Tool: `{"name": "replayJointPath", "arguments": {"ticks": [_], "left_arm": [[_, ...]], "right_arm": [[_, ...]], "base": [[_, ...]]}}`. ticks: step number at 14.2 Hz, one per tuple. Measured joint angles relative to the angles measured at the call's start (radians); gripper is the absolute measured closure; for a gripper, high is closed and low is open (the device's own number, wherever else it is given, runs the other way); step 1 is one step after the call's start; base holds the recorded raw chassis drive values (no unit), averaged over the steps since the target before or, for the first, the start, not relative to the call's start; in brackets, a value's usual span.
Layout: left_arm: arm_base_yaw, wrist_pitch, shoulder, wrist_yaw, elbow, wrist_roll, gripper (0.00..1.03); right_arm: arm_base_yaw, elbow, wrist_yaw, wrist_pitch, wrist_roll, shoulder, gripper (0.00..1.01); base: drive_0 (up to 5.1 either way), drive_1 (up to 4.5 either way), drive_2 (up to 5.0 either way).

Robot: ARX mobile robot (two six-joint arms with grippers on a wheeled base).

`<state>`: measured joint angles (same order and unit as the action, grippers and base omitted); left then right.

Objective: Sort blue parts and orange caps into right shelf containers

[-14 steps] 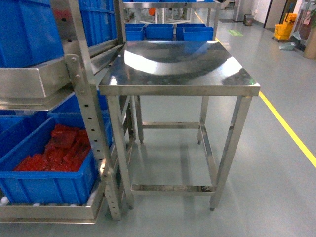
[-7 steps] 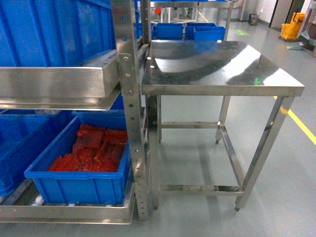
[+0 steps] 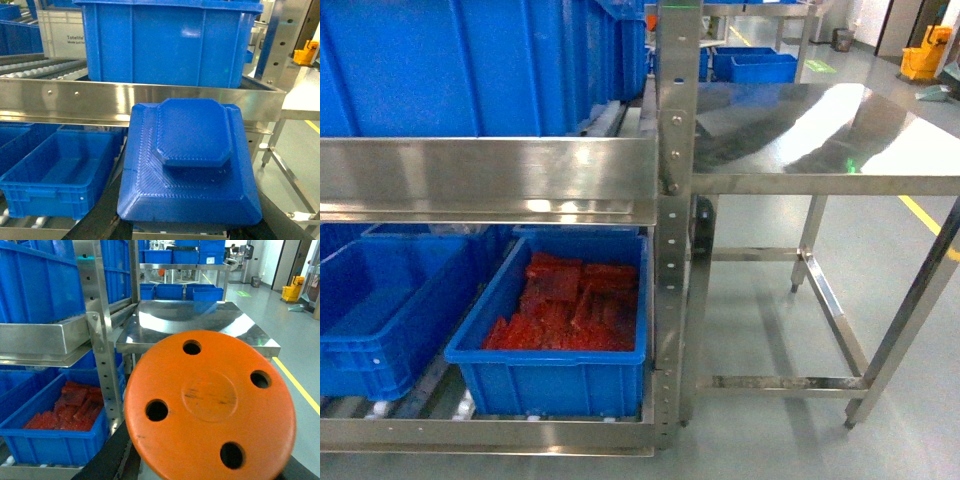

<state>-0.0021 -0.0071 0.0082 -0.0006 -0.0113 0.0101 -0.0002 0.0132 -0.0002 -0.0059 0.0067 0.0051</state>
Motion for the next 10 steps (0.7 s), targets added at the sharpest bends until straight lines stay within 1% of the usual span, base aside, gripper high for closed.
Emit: {"name": "replayJointPath", "arguments": {"ticks": [10], "left_arm": [[0.0,0.0,0.0,0.0,0.0,0.0,0.63]], "right_arm": [[0.0,0.0,0.0,0.0,0.0,0.0,0.58]], "base": [[-5.1,2.39,2.4]]}}
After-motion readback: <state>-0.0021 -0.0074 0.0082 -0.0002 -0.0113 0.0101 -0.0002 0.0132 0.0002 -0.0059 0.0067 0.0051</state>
